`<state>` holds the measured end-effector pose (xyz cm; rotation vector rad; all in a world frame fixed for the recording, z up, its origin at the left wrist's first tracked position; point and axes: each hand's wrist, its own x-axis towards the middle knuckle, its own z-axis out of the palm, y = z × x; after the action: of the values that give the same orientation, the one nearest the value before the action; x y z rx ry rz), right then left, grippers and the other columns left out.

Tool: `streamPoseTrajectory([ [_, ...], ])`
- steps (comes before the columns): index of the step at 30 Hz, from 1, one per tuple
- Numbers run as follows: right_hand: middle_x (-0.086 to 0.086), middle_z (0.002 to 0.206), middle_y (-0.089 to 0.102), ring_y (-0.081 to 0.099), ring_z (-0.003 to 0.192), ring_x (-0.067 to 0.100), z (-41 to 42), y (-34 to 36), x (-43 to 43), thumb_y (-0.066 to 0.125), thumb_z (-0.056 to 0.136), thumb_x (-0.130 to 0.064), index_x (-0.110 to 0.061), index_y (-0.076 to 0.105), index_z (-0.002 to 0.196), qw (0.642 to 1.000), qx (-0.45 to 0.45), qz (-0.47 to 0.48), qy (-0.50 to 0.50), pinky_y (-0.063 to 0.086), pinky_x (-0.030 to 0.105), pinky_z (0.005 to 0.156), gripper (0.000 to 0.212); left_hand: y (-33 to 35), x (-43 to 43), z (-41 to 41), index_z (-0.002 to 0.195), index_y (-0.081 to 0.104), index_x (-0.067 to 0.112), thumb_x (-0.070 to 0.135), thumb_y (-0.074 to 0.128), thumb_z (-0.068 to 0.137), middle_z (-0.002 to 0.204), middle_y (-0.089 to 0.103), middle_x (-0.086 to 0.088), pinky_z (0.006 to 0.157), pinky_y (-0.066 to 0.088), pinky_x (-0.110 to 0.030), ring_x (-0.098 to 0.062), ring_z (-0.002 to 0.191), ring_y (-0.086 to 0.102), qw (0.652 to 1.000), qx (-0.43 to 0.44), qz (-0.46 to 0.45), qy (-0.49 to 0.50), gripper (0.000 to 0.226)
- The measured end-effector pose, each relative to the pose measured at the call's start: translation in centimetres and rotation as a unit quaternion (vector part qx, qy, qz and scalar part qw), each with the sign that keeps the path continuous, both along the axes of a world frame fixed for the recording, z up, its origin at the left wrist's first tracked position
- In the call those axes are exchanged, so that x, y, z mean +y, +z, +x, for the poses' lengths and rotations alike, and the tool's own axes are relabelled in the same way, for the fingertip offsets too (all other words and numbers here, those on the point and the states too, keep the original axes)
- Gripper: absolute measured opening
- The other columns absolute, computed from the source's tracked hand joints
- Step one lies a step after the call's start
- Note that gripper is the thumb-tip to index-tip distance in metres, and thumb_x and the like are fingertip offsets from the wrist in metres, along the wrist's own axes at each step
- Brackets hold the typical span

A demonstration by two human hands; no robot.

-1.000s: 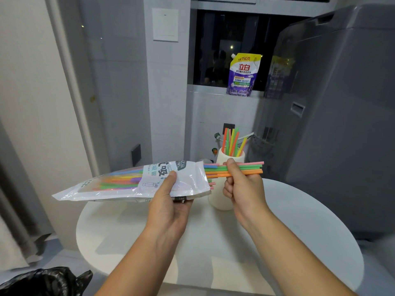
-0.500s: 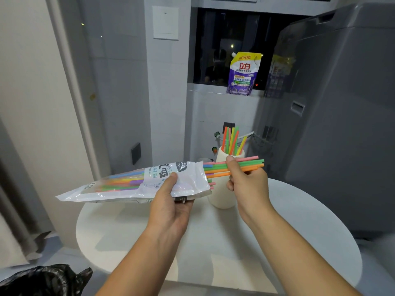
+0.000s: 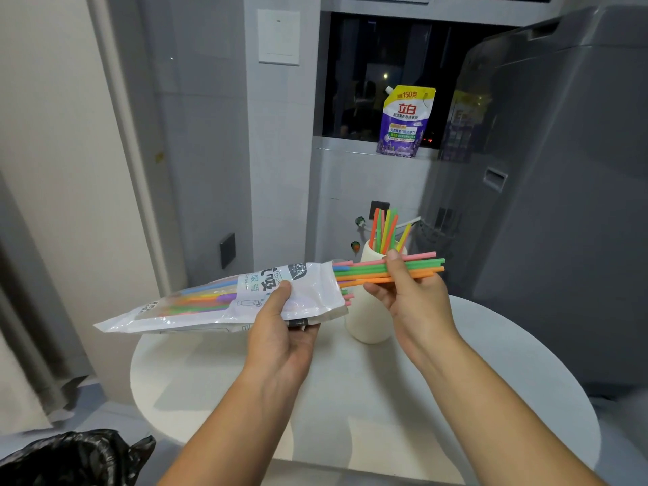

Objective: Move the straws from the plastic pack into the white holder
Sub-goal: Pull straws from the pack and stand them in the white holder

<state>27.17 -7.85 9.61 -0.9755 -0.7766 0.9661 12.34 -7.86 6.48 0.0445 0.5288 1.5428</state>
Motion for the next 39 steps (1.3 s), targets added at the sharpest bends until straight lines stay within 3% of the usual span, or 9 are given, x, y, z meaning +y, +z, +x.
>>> streamPoseTrajectory([
  [3,0.016,0.107,0.074,0.075,0.078,0.015,0.3,0.1,0.1,0.058,0.1,-0.022,0.002,0.064,0.125,1.0,-0.017,-0.001,0.005,0.06,0.024,0.066,0.035,0.0,0.1,-0.1,0.139,0.057,0.013,0.004,0.064,0.097,0.123,0.074,-0.011,0.1,0.055,-0.051,-0.025,0.109,0.073,1.0,-0.003,-0.005,0.003,0.044],
  [9,0.002,0.079,0.077,0.074,0.061,0.018,1.1,0.2,0.1,0.059,0.099,-0.034,-0.005,0.071,0.105,0.991,-0.12,-0.036,-0.047,0.063,0.038,0.071,0.032,-0.1,0.3,-0.1,0.14,0.057,0.014,0.003,0.065,0.096,0.124,0.074,-0.01,0.087,0.06,-0.046,-0.024,0.107,0.074,1.0,-0.005,-0.014,-0.001,0.046],
  [14,0.005,0.08,0.077,0.075,0.069,0.018,1.5,0.8,0.0,0.055,0.102,-0.027,-0.003,0.07,0.097,0.997,-0.07,-0.01,-0.028,0.061,0.026,0.06,0.028,-0.1,0.6,-0.1,0.139,0.057,0.013,0.004,0.064,0.096,0.125,0.074,-0.011,0.096,0.057,-0.049,-0.025,0.11,0.073,1.0,-0.004,-0.013,-0.001,0.045],
  [18,0.002,0.072,0.075,0.074,0.066,0.018,2.3,1.6,-0.2,0.055,0.102,-0.026,-0.006,0.069,0.088,0.996,-0.072,0.0,-0.043,0.06,0.024,0.057,0.028,-0.1,0.8,-0.4,0.138,0.058,0.013,0.004,0.064,0.096,0.123,0.074,-0.01,0.086,0.06,-0.046,-0.024,0.106,0.073,1.0,-0.003,-0.008,-0.001,0.043],
  [25,-0.003,0.059,0.071,0.072,0.056,0.016,3.8,3.0,-0.3,0.056,0.102,-0.026,-0.004,0.065,0.082,0.991,-0.097,0.01,-0.089,0.062,0.028,0.057,0.031,-0.2,1.3,-0.7,0.136,0.058,0.012,0.005,0.065,0.096,0.12,0.075,-0.01,0.083,0.06,-0.046,-0.024,0.103,0.074,1.0,-0.006,-0.002,-0.004,0.041],
  [29,-0.001,0.061,0.071,0.072,0.058,0.018,4.8,3.4,-0.2,0.056,0.102,-0.028,-0.003,0.065,0.082,0.989,-0.1,0.012,-0.107,0.064,0.032,0.062,0.033,-0.4,1.8,-0.9,0.14,0.057,0.013,0.005,0.064,0.096,0.125,0.074,-0.01,0.088,0.06,-0.047,-0.024,0.106,0.074,1.0,-0.007,0.005,0.006,0.045],
  [39,0.008,0.078,0.07,0.073,0.059,0.015,6.1,4.3,-0.4,0.058,0.101,-0.027,-0.006,0.065,0.086,0.987,-0.098,-0.01,-0.128,0.062,0.026,0.056,0.027,-0.8,2.2,-1.1,0.138,0.057,0.011,0.005,0.063,0.097,0.126,0.073,-0.011,0.099,0.056,-0.05,-0.025,0.11,0.072,1.0,0.005,0.01,0.011,0.042],
])
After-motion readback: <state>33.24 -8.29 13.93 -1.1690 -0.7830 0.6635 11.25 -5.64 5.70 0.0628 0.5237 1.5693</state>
